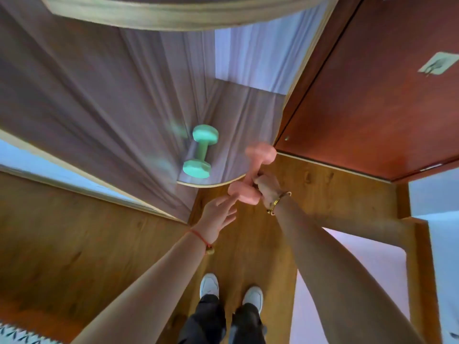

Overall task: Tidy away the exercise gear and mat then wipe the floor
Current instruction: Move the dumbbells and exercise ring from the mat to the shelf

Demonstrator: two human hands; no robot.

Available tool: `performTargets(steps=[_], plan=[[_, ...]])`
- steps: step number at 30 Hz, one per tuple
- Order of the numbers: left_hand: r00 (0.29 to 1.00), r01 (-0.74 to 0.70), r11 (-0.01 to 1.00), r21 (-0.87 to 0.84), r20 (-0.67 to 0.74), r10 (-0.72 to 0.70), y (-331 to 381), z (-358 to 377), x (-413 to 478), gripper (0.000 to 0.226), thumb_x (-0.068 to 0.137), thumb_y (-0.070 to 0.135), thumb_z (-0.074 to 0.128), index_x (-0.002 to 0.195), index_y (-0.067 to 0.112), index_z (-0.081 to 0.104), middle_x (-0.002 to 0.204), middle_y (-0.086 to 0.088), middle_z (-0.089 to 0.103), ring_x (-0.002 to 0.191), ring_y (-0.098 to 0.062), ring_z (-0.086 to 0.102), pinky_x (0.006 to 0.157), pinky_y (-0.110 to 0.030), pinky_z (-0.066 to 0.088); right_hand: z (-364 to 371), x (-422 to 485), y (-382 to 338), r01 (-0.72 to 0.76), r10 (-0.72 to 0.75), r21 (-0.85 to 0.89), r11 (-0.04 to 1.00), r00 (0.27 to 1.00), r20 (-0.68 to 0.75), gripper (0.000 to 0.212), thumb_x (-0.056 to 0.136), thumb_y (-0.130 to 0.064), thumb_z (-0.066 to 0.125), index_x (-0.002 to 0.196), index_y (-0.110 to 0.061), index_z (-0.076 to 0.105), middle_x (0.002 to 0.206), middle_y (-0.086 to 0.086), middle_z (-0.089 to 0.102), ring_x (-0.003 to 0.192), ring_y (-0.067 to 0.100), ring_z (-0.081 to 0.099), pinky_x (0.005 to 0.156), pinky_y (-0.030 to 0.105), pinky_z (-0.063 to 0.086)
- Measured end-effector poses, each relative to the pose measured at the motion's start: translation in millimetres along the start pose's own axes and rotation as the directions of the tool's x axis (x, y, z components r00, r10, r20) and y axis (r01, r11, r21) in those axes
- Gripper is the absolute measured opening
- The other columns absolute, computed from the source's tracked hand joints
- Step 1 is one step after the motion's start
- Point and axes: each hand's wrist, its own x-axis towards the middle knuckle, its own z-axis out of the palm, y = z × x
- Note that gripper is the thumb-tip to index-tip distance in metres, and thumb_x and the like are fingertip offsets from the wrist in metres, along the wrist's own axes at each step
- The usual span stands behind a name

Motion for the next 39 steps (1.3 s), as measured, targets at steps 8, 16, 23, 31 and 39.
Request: performTargets(steps=[8,16,23,31,39], plan=[[0.998,0.047,0.984,-0.171,0.048,-0.039,18,-21,51,0.057,0.097,0.037,0.059,0.147,0.017,0.04,0.138,-0.005,0.051,0.126,-0.021,0.052,0.108,-0.041,0.043,45,69,-14,0.0,0.018,-0.234,0.972,0.997,0.073,0.031,0.093,0.001,0.037,0.11,-0.008,0.061,0.11,0.015,0.063,0.109,0.032,0.059,0.101,0.049,0.048],[0.997,0.068,0.96,-0.271,-0.015,-0.075,11,-30,80,0.067,0.098,0.029,0.06,0.156,0.023,0.028,0.144,-0.005,0.045,0.136,-0.026,0.046,0.116,-0.047,0.037,69,99,-6,0.046,-0.004,-0.314,0.948,0.991,0.133,0.039,0.094,0.001,0.035,0.127,-0.006,0.055,0.112,0.013,0.06,0.109,0.03,0.056,0.1,0.045,0.047],[0.997,0.048,0.951,-0.305,-0.039,-0.062,13,-28,82,0.067,0.099,0.027,0.058,0.157,0.022,0.024,0.131,0.001,0.05,0.127,-0.021,0.049,0.116,-0.045,0.037,72,111,-8,0.074,-0.022,-0.351,0.933,0.989,0.149,0.04,0.096,-0.001,0.036,0.13,-0.008,0.055,0.125,0.018,0.059,0.118,0.033,0.054,0.102,0.045,0.046],[0.993,0.072,0.946,-0.315,-0.069,-0.098,17,-27,82,0.068,0.098,0.025,0.06,0.157,0.023,0.026,0.134,-0.001,0.051,0.125,-0.021,0.053,0.104,-0.04,0.045,70,109,-10,0.074,-0.024,-0.389,0.918,0.991,0.132,0.033,0.1,-0.013,0.042,0.129,-0.006,0.057,0.123,0.016,0.062,0.116,0.032,0.058,0.088,0.036,0.048],[0.99,0.066,0.957,-0.283,-0.097,-0.098,20,-24,69,0.062,0.099,0.023,0.059,0.155,0.022,0.03,0.145,-0.006,0.049,0.129,-0.024,0.052,0.104,-0.04,0.043,56,88,-6,0.122,-0.083,-0.306,0.944,0.987,0.138,0.039,0.102,-0.027,0.042,0.127,-0.004,0.061,0.123,0.016,0.064,0.11,0.028,0.06,0.095,0.04,0.051]])
